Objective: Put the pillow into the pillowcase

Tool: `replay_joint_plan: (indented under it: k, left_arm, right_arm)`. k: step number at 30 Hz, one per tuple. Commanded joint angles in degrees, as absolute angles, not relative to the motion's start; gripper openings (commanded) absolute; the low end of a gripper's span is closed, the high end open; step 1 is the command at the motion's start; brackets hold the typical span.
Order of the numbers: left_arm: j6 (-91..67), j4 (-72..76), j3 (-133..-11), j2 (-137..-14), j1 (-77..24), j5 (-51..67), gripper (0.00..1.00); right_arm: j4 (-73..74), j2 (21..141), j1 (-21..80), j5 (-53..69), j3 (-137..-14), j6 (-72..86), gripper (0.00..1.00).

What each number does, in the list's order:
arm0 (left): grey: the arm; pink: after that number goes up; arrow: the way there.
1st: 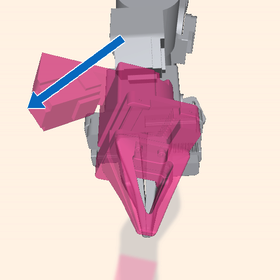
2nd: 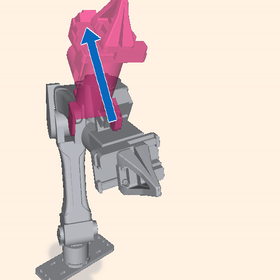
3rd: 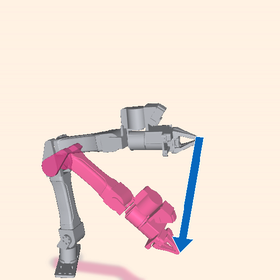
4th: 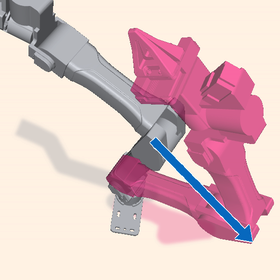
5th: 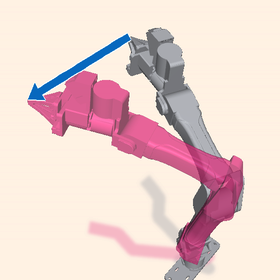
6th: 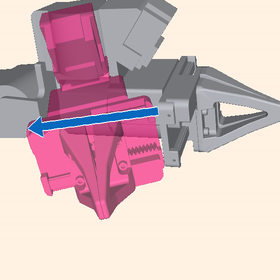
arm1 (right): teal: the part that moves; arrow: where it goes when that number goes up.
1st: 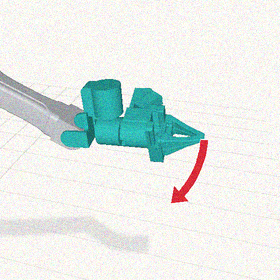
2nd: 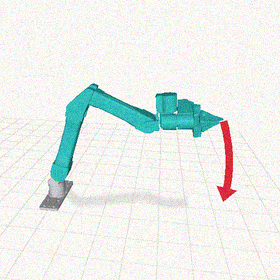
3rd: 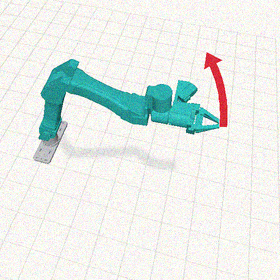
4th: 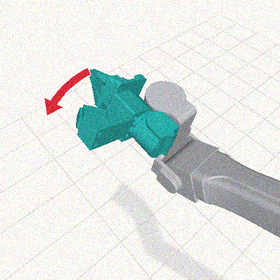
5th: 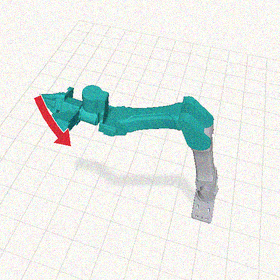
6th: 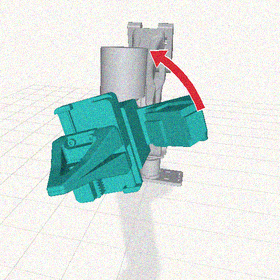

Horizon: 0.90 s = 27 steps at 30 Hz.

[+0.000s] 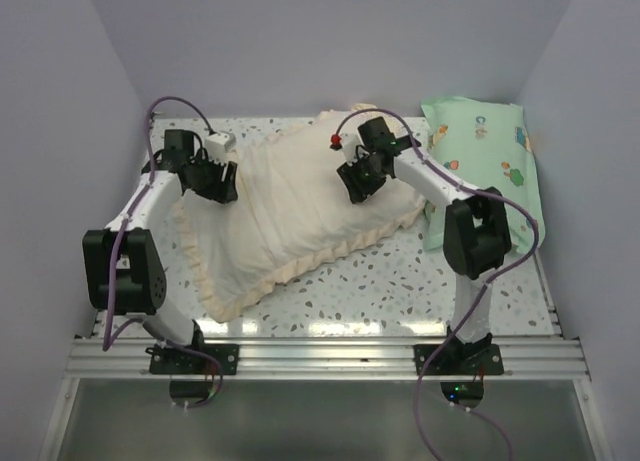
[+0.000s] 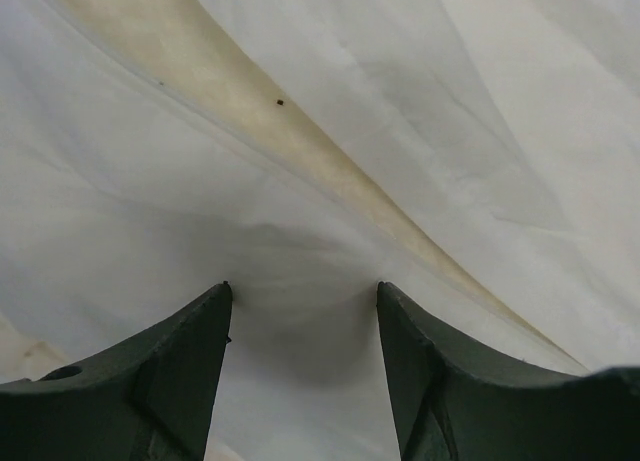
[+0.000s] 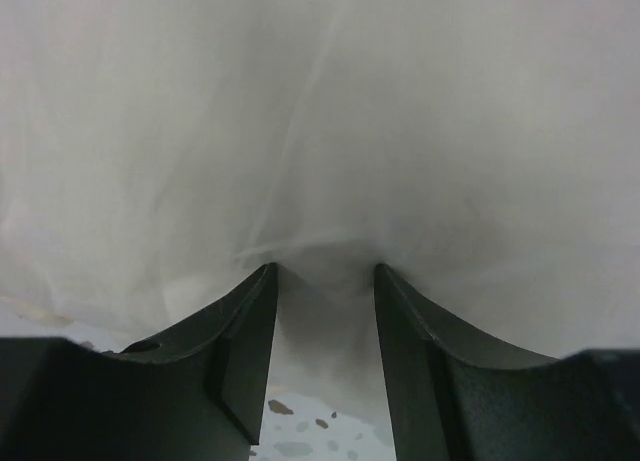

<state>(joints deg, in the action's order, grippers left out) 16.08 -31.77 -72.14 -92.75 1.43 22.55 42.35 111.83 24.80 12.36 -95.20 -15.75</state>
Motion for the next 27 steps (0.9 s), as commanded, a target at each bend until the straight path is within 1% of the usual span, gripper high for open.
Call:
replay_joint_plan:
  k: [1,4,5,7,8,10,11,13,14,15,16,17,18,19,20,21,22,23,24,25,27]
  left_arm:
    - [9.9,-29.1,-67.9,-94.5,1.2,25.7,0.64]
    - [10.3,-27.3,-70.6,-102.5,1.4,24.4,0.63]
    - [10.8,-27.9,-74.6,-108.0,1.5,23.9,0.63]
    - [12.1,-27.7,-79.7,-112.7,2.3,23.5,0.62]
    - [12.5,-27.3,-85.6,-117.0,2.5,21.4,0.62]
    - [12.9,-27.9,-93.3,-121.3,3.6,20.2,0.63]
    - [13.2,-31.0,-102.1,-125.0,4.0,20.1,0.63]
    - [14.8,-35.0,-111.5,-126.7,5.2,20.9,0.65]
    - [15.6,-35.3,-112.1,-125.2,5.6,21.8,0.66]
    - [16.8,-35.3,-111.5,-123.3,6.1,22.4,0.68]
    - [19.6,-35.3,-108.0,-121.0,6.6,22.7,0.71]
    - [21.3,-35.2,-105.0,-115.2,6.8,22.8,0.78]
    - [23.1,-35.0,-101.5,-111.9,7.0,23.1,0.92]
    - [27.2,-34.3,-93.3,-108.3,7.2,23.0,0.97]
    - [29.4,-33.7,-89.1,-101.3,7.2,22.7,1.00]
    - [31.5,-33.1,-84.8,-97.8,7.4,21.9,1.00]
    - [36.5,-32.6,-77.4,-94.6,7.7,21.5,1.00]
    - [39.1,-32.9,-74.4,-89.5,8.2,21.8,1.00]
    - [44.4,-33.8,-72.0,-87.6,9.7,22.2,1.00]
    - [47.6,-37.1,-68.9,-86.1,10.7,22.8,1.00]
    - [53.1,-40.2,-66.6,-84.0,13.1,22.9,1.00]
  right_arm:
    - [42.4,118.4,25.2,12.7,-94.5,-17.7,0.47]
    - [41.2,120.8,25.7,19.6,-90.7,-15.0,0.48]
    - [41.0,120.8,26.2,23.3,-89.6,-14.9,0.48]
    - [40.3,120.3,29.5,24.3,-87.6,-14.2,0.50]
    - [40.2,120.2,32.8,25.3,-87.4,-14.2,0.50]
    - [39.6,119.9,35.4,27.6,-88.3,-14.1,0.54]
    - [39.6,120.0,36.6,28.6,-89.5,-13.5,0.55]
    - [41.6,119.8,36.3,30.2,-95.0,-11.4,0.58]
    - [42.5,119.0,35.0,29.3,-96.4,-11.6,0.60]
    - [43.1,117.8,34.0,26.2,-97.1,-12.3,0.61]
    - [43.8,115.7,32.8,25.1,-96.5,-13.0,0.74]
    - [44.3,111.5,30.3,23.5,-95.6,-14.0,0.83]
    - [44.7,108.8,29.1,19.6,-93.2,-16.4,0.91]
    - [45.9,106.4,28.1,16.5,-91.4,-17.9,0.98]
    - [46.6,101.4,27.1,13.7,-89.6,-19.6,0.99]
    - [48.0,99.0,26.9,10.9,-85.5,-22.7,0.99]
    - [48.7,96.9,27.0,6.0,-83.3,-23.8,0.98]
    - [49.6,94.4,27.0,4.7,-81.5,-24.6,0.99]
    - [51.0,91.1,26.9,3.7,-77.7,-25.3,0.99]
    - [51.7,89.4,27.0,2.7,-76.0,-25.4,0.99]
    - [53.3,87.5,27.2,0.1,-72.4,-24.6,0.98]
